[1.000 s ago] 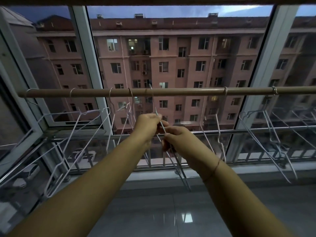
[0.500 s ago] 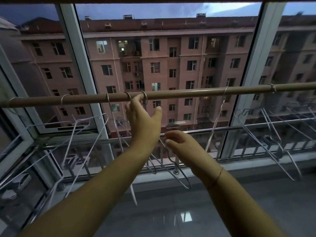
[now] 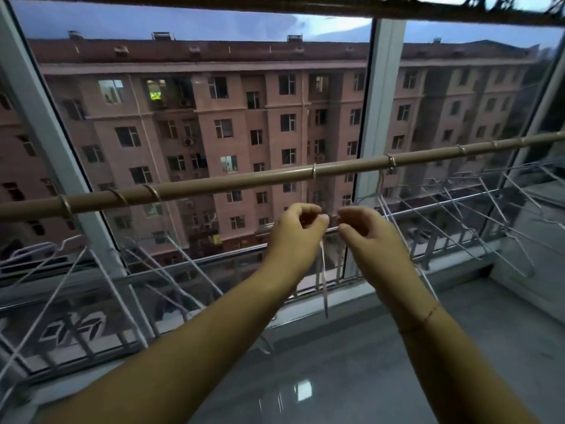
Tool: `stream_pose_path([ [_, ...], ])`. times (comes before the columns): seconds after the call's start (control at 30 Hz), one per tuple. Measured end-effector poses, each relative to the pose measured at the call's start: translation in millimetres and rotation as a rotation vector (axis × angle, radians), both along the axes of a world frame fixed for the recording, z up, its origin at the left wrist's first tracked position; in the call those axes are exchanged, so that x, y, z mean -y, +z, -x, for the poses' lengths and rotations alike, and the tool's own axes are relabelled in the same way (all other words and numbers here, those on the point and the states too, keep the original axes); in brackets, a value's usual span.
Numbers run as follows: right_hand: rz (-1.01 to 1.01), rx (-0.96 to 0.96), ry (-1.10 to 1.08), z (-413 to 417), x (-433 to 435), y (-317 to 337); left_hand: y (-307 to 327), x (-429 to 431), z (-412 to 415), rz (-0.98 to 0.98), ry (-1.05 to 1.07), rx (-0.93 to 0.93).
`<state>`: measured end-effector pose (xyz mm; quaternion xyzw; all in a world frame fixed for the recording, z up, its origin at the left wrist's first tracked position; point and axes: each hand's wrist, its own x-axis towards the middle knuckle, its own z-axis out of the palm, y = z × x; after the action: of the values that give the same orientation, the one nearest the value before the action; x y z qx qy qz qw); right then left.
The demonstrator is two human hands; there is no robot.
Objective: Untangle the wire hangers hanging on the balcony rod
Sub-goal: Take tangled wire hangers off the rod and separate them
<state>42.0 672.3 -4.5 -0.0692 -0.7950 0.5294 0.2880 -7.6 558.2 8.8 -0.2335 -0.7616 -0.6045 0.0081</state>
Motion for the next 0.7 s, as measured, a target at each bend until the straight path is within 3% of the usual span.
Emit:
stream_pose_path([
  [0.13,-0.079,-0.045,-0.142,-3,-51,-3,1,-46,-6,0.032,-0.057,0.044],
  [0.27,-0.182,0.069,-0.222,4,-101,-12,3,-93,-5,0.015,-0.041,0.160],
  [0.47,-0.243,0.182,-0.159,11,-150,-28,-17,-148,13,0.021,0.045,0.295],
  [0.7,-0.239,0.209,-0.002,13,-159,-38,-33,-181,24,-0.161,0.127,0.523],
])
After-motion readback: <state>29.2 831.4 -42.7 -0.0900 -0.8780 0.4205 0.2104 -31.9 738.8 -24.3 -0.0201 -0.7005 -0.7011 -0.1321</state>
